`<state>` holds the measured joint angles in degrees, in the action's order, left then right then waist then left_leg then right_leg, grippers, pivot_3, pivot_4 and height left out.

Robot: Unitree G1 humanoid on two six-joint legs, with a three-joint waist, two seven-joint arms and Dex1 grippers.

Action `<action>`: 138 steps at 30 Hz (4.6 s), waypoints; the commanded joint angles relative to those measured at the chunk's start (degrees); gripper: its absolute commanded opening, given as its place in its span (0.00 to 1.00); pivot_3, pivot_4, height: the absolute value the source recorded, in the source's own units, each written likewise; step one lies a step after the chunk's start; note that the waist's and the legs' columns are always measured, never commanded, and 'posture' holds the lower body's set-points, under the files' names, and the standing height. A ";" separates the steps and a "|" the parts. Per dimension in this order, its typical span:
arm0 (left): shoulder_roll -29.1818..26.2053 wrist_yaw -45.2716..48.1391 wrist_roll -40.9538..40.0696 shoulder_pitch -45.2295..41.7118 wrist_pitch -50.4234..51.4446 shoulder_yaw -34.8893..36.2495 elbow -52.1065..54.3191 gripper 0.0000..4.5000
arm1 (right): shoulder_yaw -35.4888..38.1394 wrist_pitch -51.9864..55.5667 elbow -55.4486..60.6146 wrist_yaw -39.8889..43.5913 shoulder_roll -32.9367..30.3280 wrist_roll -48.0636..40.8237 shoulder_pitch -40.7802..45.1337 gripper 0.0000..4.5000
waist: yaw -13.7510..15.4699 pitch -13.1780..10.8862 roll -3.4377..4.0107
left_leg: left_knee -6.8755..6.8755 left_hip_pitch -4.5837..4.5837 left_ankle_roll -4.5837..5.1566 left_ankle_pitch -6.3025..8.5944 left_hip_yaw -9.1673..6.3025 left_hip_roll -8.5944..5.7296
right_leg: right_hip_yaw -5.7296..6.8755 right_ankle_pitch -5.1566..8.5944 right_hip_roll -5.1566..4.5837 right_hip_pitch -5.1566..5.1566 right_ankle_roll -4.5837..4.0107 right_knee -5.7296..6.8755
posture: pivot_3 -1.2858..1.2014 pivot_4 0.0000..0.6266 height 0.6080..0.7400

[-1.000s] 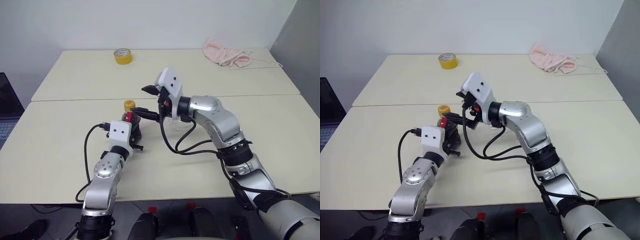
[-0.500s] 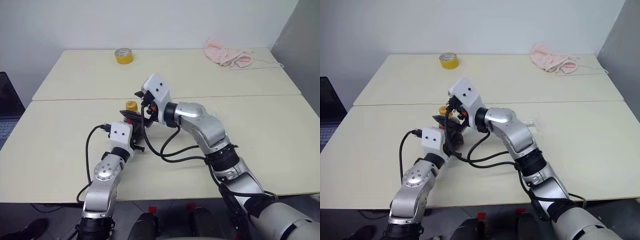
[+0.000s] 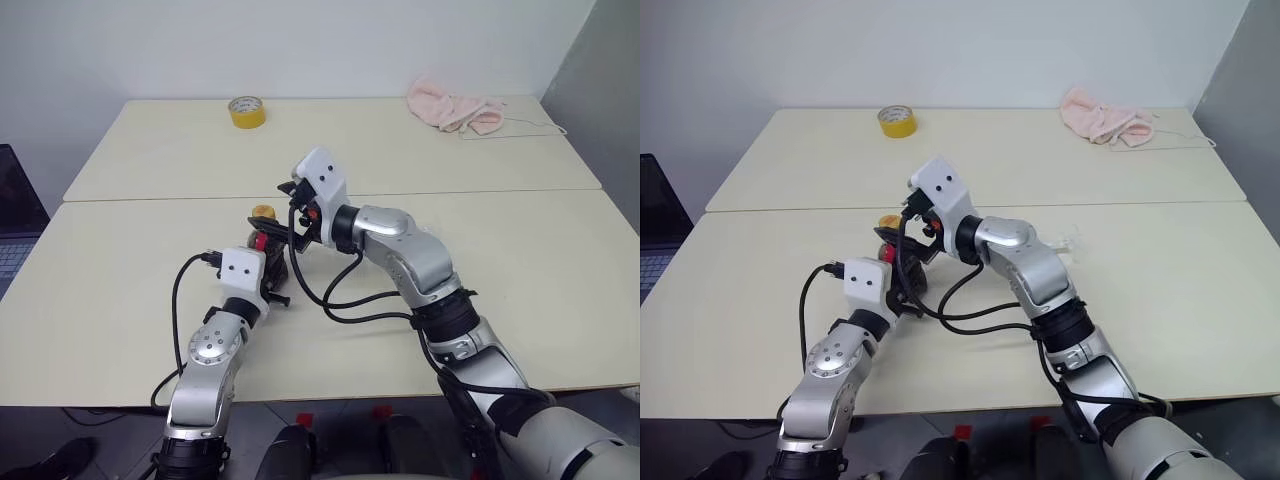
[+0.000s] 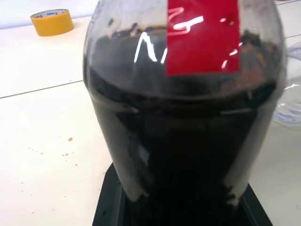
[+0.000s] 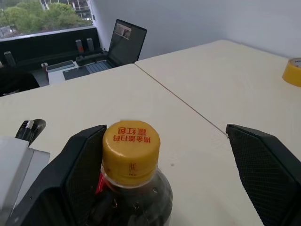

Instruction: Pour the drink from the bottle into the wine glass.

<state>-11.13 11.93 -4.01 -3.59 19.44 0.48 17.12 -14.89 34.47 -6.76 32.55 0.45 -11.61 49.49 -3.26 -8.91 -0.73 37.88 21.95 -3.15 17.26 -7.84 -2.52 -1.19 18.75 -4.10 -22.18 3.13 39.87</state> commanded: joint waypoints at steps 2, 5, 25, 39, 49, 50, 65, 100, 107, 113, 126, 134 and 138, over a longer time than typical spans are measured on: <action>-0.14 -0.23 -0.36 -0.04 -1.93 1.06 1.63 0.17 | 2.00 0.48 3.13 -0.74 -1.68 -0.40 -0.60 0.96 | 0.00 0.00 0.00 | 0.00 0.00 0.00 0.00 0.00 0.00 | 0.00 0.00 0.00 0.00 0.00 0.00 | 0.52 0.24 1.00; -0.18 -0.25 -0.42 0.02 -1.91 1.20 1.72 0.17 | 2.69 0.92 3.86 -1.00 -2.94 -0.78 -1.00 0.96 | 0.01 0.00 0.00 | 0.00 0.00 0.00 0.00 0.00 0.00 | 0.01 0.00 0.00 0.00 0.00 0.00 | 0.52 0.24 1.00; -0.32 -0.01 -0.34 -0.65 -2.07 1.20 1.44 0.17 | -0.30 4.83 14.07 5.87 -6.86 -6.14 -3.58 0.96 | -0.03 0.00 -0.01 | -0.02 0.01 0.01 0.00 0.07 0.05 | -0.02 0.00 0.04 -0.01 0.00 0.00 | 0.52 0.24 1.00; -0.63 0.33 -0.18 -0.96 -2.26 1.07 1.11 0.17 | -1.57 -3.37 1.88 1.29 0.41 -0.41 1.79 0.96 | 0.00 0.00 -0.01 | 0.01 0.01 0.00 0.00 0.04 0.01 | -0.01 0.00 0.01 -0.02 0.00 0.00 | 0.52 0.24 1.00; -0.56 0.34 -0.20 -1.15 -2.54 0.97 0.72 0.17 | -0.43 -4.30 -0.94 -0.97 0.61 1.71 2.37 0.96 | -0.01 0.00 0.00 | 0.01 0.01 0.00 0.00 0.04 0.02 | -0.01 0.00 0.01 -0.02 0.00 0.01 | 0.52 0.24 1.00; -0.52 0.31 -0.18 -1.07 -2.56 0.93 0.76 0.17 | -0.14 -4.02 -0.77 -1.08 0.54 1.51 2.25 0.96 | -0.01 0.00 0.00 | 0.01 0.01 0.00 0.00 0.04 0.02 | -0.01 0.00 0.01 -0.02 0.00 0.01 | 0.52 0.24 1.00; -0.64 0.25 -0.47 -0.74 -2.50 1.12 0.96 0.17 | 3.41 2.49 7.49 -1.06 -4.81 -2.38 -2.84 0.96 | 0.03 0.00 -0.01 | 0.01 0.03 0.01 0.00 0.03 0.01 | -0.01 0.00 0.00 -0.02 0.00 0.00 | 0.52 0.24 1.00; -0.66 0.36 -0.39 -0.60 -2.48 0.74 0.89 0.17 | -1.85 1.13 6.53 -2.05 -0.62 -1.35 0.68 0.96 | 0.00 0.00 0.00 | 0.01 0.01 0.01 0.00 0.04 0.00 | -0.01 0.00 0.01 -0.02 0.00 0.01 | 0.52 0.24 1.00; -0.56 0.38 -0.35 -0.73 -2.51 0.52 0.72 0.17 | -2.55 -0.29 5.25 -2.06 -0.73 0.48 0.70 0.96 | 0.00 0.00 0.00 | 0.01 0.02 0.01 0.00 0.04 0.01 | -0.01 0.00 0.01 -0.02 0.00 0.01 | 0.52 0.24 1.00; -0.53 0.32 -0.32 -0.81 -2.52 0.50 0.64 0.17 | -0.49 0.01 4.73 -2.73 -0.89 0.33 0.86 0.96 | 0.00 0.00 0.00 | 0.01 0.01 0.01 0.00 0.04 0.01 | -0.01 0.00 0.01 -0.02 0.00 0.01 | 0.52 0.24 1.00; -0.64 0.28 -0.57 -0.60 -2.23 0.62 1.13 0.17 | 1.09 2.26 8.25 -2.61 -5.10 -0.78 -2.06 0.96 | 0.02 0.00 -0.01 | 0.01 0.02 0.01 0.00 0.04 0.01 | -0.01 0.00 0.01 -0.02 0.00 0.01 | 0.52 0.24 1.00; -0.77 0.43 -0.65 -0.87 -2.14 0.55 1.03 0.17 | 2.99 3.92 10.66 -2.75 -8.06 -1.52 -3.25 0.96 | 0.08 0.00 -0.01 | 0.01 0.02 0.01 0.00 0.07 0.00 | -0.03 0.00 0.00 -0.02 0.00 0.01 | 0.52 0.24 1.00; -0.77 0.45 -0.60 -0.91 -2.14 0.47 1.03 0.17 | 3.75 4.90 11.52 -2.59 -9.22 -1.92 -3.96 0.96 | -0.02 0.00 -0.01 | -0.02 0.01 0.01 0.00 0.07 0.04 | -0.02 0.00 0.02 -0.02 0.00 0.01 | 0.52 0.24 1.00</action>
<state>-11.60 12.08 -4.38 -4.06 18.43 0.73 15.96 -12.41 39.07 1.54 29.87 -8.75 -12.63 45.45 -3.29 -8.91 -0.74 37.87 21.97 -3.14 17.26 -7.77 -2.49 -1.20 18.75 -4.08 -22.20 3.12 39.88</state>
